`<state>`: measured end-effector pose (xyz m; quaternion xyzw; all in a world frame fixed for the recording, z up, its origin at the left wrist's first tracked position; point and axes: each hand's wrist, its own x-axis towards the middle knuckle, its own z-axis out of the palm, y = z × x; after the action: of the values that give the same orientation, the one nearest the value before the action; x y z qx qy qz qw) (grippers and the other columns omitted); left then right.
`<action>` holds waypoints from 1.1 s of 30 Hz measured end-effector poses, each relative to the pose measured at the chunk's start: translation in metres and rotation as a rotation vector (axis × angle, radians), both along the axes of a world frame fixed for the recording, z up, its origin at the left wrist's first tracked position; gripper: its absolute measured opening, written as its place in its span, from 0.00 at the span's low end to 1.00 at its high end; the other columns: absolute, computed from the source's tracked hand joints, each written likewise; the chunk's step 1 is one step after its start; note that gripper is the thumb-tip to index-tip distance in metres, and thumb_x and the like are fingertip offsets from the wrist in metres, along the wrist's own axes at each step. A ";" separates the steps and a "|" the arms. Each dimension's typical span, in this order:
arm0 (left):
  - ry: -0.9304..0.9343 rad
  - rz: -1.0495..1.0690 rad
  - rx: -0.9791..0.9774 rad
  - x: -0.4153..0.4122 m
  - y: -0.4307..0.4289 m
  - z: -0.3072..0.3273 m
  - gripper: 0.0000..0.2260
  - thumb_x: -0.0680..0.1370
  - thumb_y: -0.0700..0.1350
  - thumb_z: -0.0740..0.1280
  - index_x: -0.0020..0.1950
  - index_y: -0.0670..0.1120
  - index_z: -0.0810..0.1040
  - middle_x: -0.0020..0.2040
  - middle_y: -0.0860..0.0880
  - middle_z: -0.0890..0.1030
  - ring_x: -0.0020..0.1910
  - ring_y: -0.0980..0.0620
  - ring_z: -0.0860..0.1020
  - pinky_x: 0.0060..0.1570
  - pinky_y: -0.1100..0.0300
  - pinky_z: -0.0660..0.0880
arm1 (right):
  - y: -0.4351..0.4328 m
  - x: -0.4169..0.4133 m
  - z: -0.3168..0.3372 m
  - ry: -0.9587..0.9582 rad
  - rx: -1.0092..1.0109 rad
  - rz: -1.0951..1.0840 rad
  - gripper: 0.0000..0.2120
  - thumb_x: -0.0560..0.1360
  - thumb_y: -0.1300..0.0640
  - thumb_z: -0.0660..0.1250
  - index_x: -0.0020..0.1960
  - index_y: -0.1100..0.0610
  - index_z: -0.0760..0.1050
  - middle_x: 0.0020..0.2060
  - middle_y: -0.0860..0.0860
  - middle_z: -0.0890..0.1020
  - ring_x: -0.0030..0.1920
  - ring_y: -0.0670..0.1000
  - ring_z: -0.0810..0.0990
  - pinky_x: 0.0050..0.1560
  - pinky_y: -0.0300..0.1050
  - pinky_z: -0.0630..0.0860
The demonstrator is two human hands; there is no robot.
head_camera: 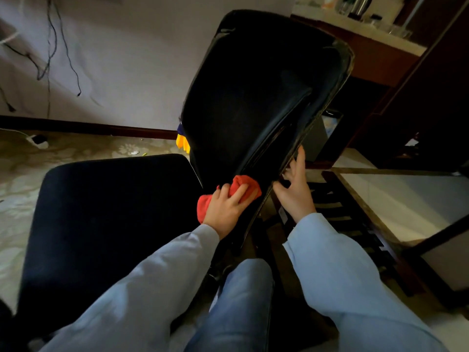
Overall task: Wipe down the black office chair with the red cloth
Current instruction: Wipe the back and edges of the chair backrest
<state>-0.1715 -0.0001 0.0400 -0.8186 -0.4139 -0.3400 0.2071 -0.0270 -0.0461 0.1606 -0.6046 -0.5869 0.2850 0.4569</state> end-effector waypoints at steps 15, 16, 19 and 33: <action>-0.293 -0.121 -0.070 -0.035 -0.038 0.042 0.19 0.75 0.45 0.59 0.66 0.54 0.67 0.60 0.46 0.66 0.44 0.38 0.76 0.34 0.51 0.78 | -0.044 -0.028 0.006 -0.008 -0.011 -0.053 0.44 0.75 0.65 0.63 0.73 0.35 0.40 0.73 0.46 0.62 0.72 0.48 0.63 0.69 0.48 0.63; -0.389 -0.143 -0.059 -0.033 -0.039 0.056 0.18 0.77 0.45 0.59 0.66 0.54 0.67 0.60 0.46 0.66 0.47 0.37 0.75 0.38 0.49 0.78 | -0.050 -0.030 0.005 -0.012 -0.004 -0.065 0.43 0.76 0.65 0.63 0.74 0.36 0.41 0.73 0.47 0.62 0.71 0.49 0.64 0.69 0.47 0.63; -0.571 -0.210 -0.055 -0.030 -0.047 0.097 0.16 0.79 0.47 0.58 0.67 0.55 0.67 0.61 0.47 0.65 0.53 0.37 0.74 0.49 0.48 0.77 | -0.064 -0.037 0.003 -0.021 0.049 -0.089 0.40 0.75 0.64 0.64 0.74 0.36 0.46 0.71 0.47 0.66 0.69 0.49 0.67 0.68 0.52 0.66; -0.639 -0.366 -0.059 -0.027 -0.093 0.207 0.18 0.78 0.53 0.61 0.67 0.50 0.73 0.55 0.44 0.73 0.52 0.46 0.74 0.54 0.49 0.73 | -0.106 -0.048 0.021 -0.050 0.166 0.045 0.29 0.76 0.63 0.63 0.53 0.26 0.61 0.50 0.41 0.77 0.55 0.46 0.77 0.59 0.51 0.74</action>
<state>-0.1980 -0.0934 0.2466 -0.7371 -0.3140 -0.5980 -0.0206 -0.0753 -0.1516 0.1818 -0.5581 -0.6334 0.2304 0.4841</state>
